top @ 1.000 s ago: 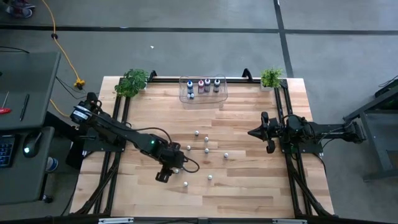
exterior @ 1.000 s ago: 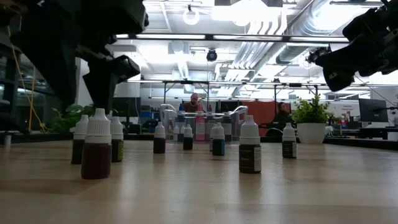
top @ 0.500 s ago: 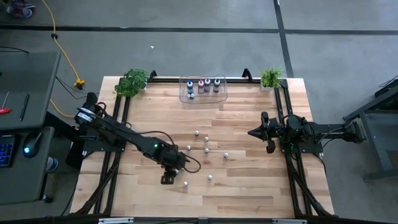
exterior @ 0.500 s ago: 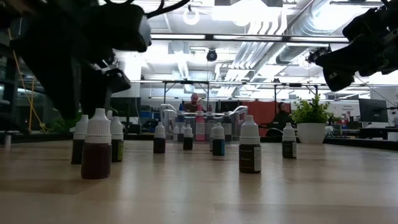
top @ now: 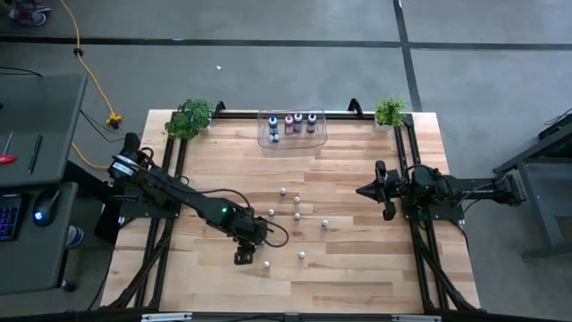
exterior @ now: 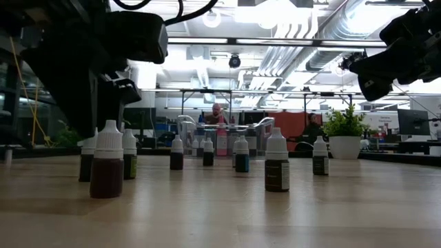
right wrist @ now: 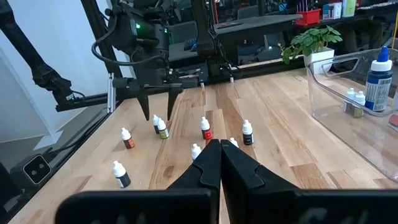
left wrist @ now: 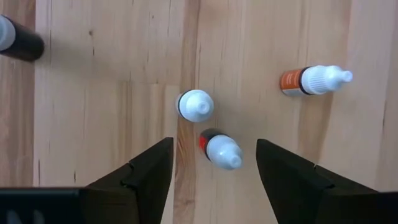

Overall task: Pick & Place food coloring
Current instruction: Put the bottom small red food coloring bottle into the transparent bin

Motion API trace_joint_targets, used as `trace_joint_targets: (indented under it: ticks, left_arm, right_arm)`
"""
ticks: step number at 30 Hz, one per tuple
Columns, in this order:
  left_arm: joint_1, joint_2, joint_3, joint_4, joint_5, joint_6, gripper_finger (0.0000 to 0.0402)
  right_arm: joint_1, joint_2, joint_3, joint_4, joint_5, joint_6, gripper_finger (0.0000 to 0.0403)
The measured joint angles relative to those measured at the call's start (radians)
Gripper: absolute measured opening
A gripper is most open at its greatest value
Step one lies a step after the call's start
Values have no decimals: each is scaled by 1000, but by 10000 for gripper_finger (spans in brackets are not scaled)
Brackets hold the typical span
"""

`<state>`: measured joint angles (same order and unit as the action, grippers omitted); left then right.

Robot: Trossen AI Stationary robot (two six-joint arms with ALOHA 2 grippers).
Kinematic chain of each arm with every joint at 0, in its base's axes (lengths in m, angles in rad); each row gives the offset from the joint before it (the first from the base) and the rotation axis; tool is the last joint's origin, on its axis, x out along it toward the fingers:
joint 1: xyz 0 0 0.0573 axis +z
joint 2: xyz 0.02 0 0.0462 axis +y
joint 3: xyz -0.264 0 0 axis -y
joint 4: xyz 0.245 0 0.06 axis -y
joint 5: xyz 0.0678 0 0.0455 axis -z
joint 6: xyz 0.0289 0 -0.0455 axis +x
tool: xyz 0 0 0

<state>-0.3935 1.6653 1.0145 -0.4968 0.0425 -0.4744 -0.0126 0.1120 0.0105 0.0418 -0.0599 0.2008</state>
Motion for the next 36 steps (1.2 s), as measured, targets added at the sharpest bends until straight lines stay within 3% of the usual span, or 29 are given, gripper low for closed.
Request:
trace_joint_targets:
  ticks: [15, 36]
  left_arm:
    - [0, 0, 0, 1, 52, 7, 119]
    - [0, 9, 0, 16, 31, 9, 114]
  right_arm:
    - [0, 0, 0, 0, 0, 0, 0]
    - [0, 0, 0, 0, 0, 0, 0]
